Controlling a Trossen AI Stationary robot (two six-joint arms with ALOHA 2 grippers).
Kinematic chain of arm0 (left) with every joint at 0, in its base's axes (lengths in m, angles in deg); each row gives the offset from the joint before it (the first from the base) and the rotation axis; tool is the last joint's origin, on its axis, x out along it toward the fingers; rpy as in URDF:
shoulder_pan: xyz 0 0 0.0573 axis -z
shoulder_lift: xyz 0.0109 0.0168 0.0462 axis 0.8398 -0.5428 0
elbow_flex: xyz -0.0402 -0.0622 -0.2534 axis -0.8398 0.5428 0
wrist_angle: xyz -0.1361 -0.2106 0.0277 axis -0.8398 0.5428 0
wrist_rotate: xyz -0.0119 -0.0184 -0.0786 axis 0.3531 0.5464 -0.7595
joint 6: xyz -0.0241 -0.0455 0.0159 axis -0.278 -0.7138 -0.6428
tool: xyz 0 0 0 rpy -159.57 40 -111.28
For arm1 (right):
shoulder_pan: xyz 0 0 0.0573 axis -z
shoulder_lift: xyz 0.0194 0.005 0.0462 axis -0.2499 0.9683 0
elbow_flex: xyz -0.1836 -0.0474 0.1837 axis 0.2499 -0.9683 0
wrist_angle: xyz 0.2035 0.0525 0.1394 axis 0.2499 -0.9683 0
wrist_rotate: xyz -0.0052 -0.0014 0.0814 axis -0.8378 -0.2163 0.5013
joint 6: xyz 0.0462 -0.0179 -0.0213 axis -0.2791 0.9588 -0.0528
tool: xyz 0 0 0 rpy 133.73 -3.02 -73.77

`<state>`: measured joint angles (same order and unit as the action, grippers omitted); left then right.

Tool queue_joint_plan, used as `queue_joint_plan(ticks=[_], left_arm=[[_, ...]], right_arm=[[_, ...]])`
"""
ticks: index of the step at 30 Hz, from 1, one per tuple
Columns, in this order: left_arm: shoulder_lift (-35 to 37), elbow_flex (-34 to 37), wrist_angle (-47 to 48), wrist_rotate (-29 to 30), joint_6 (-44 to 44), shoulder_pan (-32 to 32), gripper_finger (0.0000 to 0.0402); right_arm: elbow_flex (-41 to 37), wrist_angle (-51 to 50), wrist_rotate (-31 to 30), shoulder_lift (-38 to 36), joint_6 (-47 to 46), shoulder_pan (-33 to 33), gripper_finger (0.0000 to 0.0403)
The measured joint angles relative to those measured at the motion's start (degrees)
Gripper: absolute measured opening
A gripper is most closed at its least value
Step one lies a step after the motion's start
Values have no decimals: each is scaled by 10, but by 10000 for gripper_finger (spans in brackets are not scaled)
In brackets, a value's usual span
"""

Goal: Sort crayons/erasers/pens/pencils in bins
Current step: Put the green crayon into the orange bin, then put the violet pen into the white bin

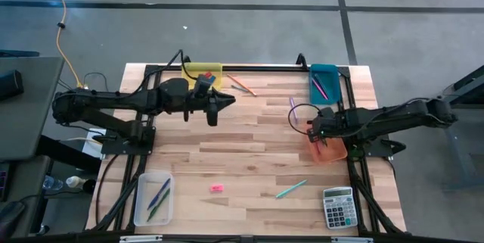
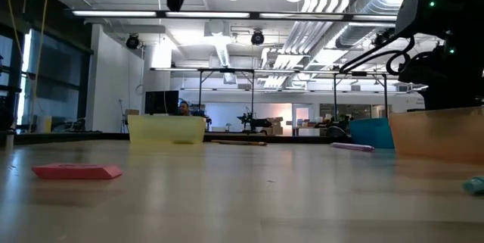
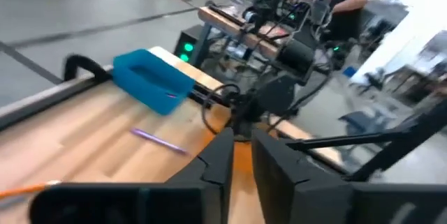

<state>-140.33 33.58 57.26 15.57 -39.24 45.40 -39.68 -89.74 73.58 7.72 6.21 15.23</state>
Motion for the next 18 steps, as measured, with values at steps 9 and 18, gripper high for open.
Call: queue_joint_plan(ticks=[9,18], left_arm=[[51,53,19,-21,66,-52,4],[139,123,3,-157,97,-155,0]], right_arm=[[11,-12,26,0,-51,0,122],[133,-115,-18,0,-106,0,127]])
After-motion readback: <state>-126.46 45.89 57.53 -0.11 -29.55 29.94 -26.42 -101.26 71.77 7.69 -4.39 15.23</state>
